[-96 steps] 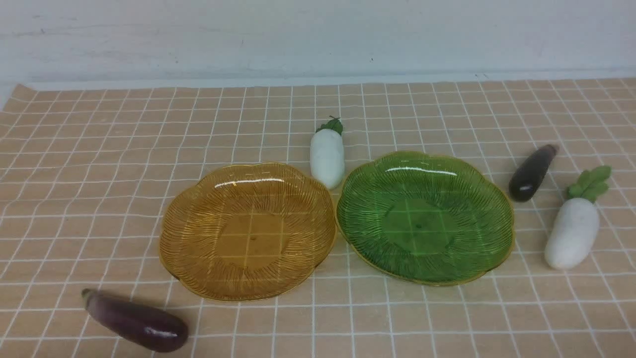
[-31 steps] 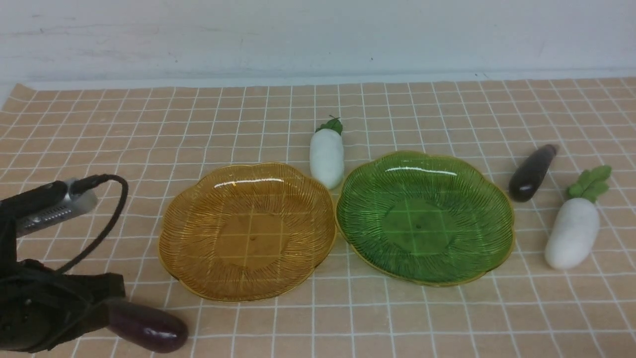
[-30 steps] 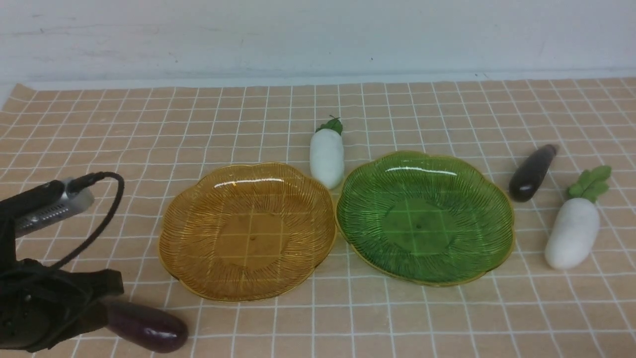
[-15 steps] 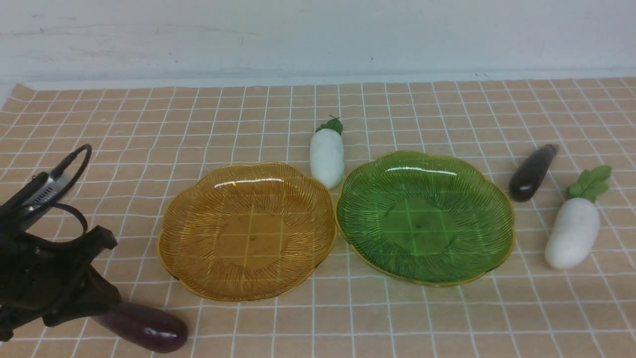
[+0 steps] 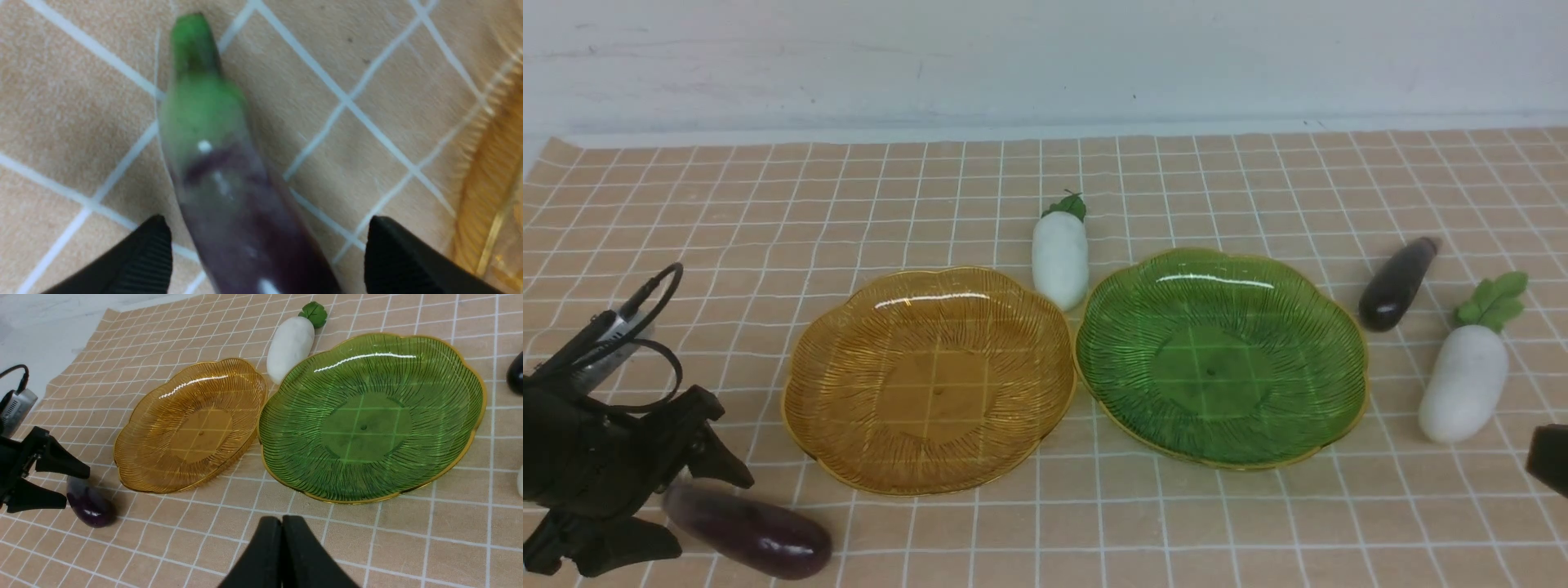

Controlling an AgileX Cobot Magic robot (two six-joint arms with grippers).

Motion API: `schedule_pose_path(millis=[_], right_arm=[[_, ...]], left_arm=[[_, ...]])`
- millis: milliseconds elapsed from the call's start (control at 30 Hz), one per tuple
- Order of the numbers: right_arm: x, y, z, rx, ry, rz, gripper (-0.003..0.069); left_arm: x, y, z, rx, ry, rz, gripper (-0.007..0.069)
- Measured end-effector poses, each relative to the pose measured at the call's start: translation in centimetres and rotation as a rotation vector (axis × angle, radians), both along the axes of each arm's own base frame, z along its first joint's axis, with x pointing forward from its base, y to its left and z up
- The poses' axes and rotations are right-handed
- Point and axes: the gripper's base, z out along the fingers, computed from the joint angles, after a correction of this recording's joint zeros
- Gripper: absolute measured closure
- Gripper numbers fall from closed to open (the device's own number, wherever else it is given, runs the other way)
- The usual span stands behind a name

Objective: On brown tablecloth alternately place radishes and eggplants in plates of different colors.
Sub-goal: 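Pick up the eggplant and place it in the yellow plate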

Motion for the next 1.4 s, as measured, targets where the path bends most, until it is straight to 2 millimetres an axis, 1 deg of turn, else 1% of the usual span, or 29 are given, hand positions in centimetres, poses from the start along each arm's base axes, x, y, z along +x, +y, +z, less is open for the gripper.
schedule_pose_path(millis=[100, 200, 233, 300, 367, 400, 433, 500, 533, 567, 600, 633, 667, 700, 767, 800, 833, 900, 967, 1033, 1100, 1133, 1200, 1233, 1300, 1333, 1400], right_arm=[[0.0, 0.0, 0.0, -0.008, -0.005, 0.004, 0.0675], [0.0, 0.0, 0.0, -0.014, -0.011, 0.007, 0.0675], [0.0, 0.0, 0.0, -0.016, -0.013, 0.007, 0.0675], [0.0, 0.0, 0.0, -0.017, -0.013, 0.008, 0.0675], [0.0, 0.0, 0.0, -0.019, -0.015, 0.007, 0.0675], [0.0, 0.0, 0.0, -0.019, -0.015, 0.008, 0.0675], [0.0, 0.0, 0.0, -0.02, -0.016, 0.007, 0.0675], [0.1, -0.1, 0.0, -0.022, -0.017, 0.002, 0.0675], [0.1, -0.1, 0.0, -0.019, -0.015, -0.004, 0.0675], [0.2, -0.2, 0.0, -0.016, -0.011, -0.013, 0.0675], [0.3, -0.2, 0.0, -0.016, -0.005, -0.019, 0.0675], [0.5, -0.3, 0.0, -0.016, 0.002, -0.03, 0.0675], [0.9, -0.4, 0.0, -0.022, 0.015, -0.042, 0.0675], [1.5, -0.5, 0.1, -0.031, 0.038, -0.059, 0.0675], [3.4, -1.1, 0.8, -0.074, 0.099, -0.111, 0.0675], [4.1, -1.3, 1.1, -0.086, 0.123, -0.129, 0.0675], [5.3, -1.7, 1.6, -0.106, 0.158, -0.156, 0.0675], [8.4, -2.8, 2.6, -0.139, 0.241, -0.204, 0.0675], [10.4, -3.5, 2.9, -0.137, 0.306, -0.227, 0.0675], [12.4, -4.4, 2.8, -0.13, 0.369, -0.248, 0.0675], [15.4, -5.3, 2.5, -0.128, 0.429, -0.259, 0.0675], [16.7, -5.5, 2.2, -0.127, 0.451, -0.259, 0.0674], [18.8, -5.8, 1.3, -0.126, 0.482, -0.258, 0.0664], [20.2, -6.1, 0.6, -0.125, 0.492, -0.265, 0.0647], [22.9, -6.6, -0.9, -0.123, 0.51, -0.281, 0.0596], [23.8, -6.7, -1.6, -0.123, 0.517, -0.285, 0.0571], [25.8, -6.9, -2.9, -0.127, 0.526, -0.288, 0.0508]], left_arm=[[0.1, 0.0, -0.6, -0.009, 0.02, 0.005, 0.0057], [0.3, 0.1, -0.9, -0.008, 0.025, -0.006, 0.0109], [0.3, 0.1, -1.0, -0.004, 0.028, -0.017, 0.0161], [0.4, 0.2, -1.0, 0.01, 0.023, -0.043, 0.0298], [0.5, 0.3, -0.8, 0.026, 0.019, -0.073, 0.0353], [0.7, 0.5, -0.4, 0.04, 0.012, -0.097, 0.0379], [0.8, 0.7, -0.1, 0.049, 0.006, -0.114, 0.0386], [1.2, 1.2, 1.5, 0.087, -0.017, -0.165, 0.0391], [1.5, 1.4, 2.6, 0.103, -0.037, -0.189, 0.0391], [2.0, 1.5, 4.5, 0.124, -0.074, -0.224, 0.0393], [2.3, 1.4, 5.9, 0.135, -0.105, -0.252, 0.0394], [2.6, 1.2, 7.1, 0.149, -0.139, -0.282, 0.0394], [3.0, 0.6, 8.8, 0.175, -0.195, -0.34, 0.0394], [3.4, -0.1, 10.1, 0.198, -0.247, -0.397, 0.0394], [4.3, -2.3, 12.5, 0.231, -0.353, -0.515, 0.0394], [4.8, -4.2, 13.6, 0.24, -0.414, -0.596, 0.0394], [5.2, -5.6, 14.4, 0.252, -0.465, -0.659, 0.0394], [5.9, -8.7, 15.3, 0.273, -0.544, -0.767, 0.0395], [6.6, -11.4, 15.2, 0.291, -0.589, -0.84, 0.0394], [7.7, -13.4, 13.9, 0.324, -0.596, -0.892, 0.0394], [8.7, -14.0, 12.3, 0.351, -0.574, -0.913, 0.039], [9.4, -14.2, 10.8, 0.367, -0.548, -0.924, 0.0383], [10.3, -14.2, 9.0, 0.383, -0.509, -0.935, 0.0358], [10.5, -14.2, 8.3, 0.39, -0.494, -0.943, 0.0344], [11.0, -14.2, 6.7, 0.405, -0.452, -0.968, 0.0291], [11.2, -14.1, 6.0, 0.409, -0.432, -0.979, 0.0246], [11.4, -14.1, 5.2, 0.417, -0.413, -0.992, 0.0125]])
